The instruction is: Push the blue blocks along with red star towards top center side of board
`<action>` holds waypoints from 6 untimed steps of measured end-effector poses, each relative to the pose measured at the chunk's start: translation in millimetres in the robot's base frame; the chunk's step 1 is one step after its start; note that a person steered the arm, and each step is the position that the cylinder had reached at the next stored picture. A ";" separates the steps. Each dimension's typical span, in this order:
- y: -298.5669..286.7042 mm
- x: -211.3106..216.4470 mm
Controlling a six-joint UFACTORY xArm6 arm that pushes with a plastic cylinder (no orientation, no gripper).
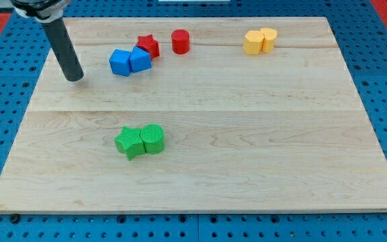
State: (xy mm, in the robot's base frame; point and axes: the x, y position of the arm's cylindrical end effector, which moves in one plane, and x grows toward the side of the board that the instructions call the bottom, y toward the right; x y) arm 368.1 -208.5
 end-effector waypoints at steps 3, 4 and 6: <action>90.4 -37.8; 90.5 -89.4; 80.2 -101.9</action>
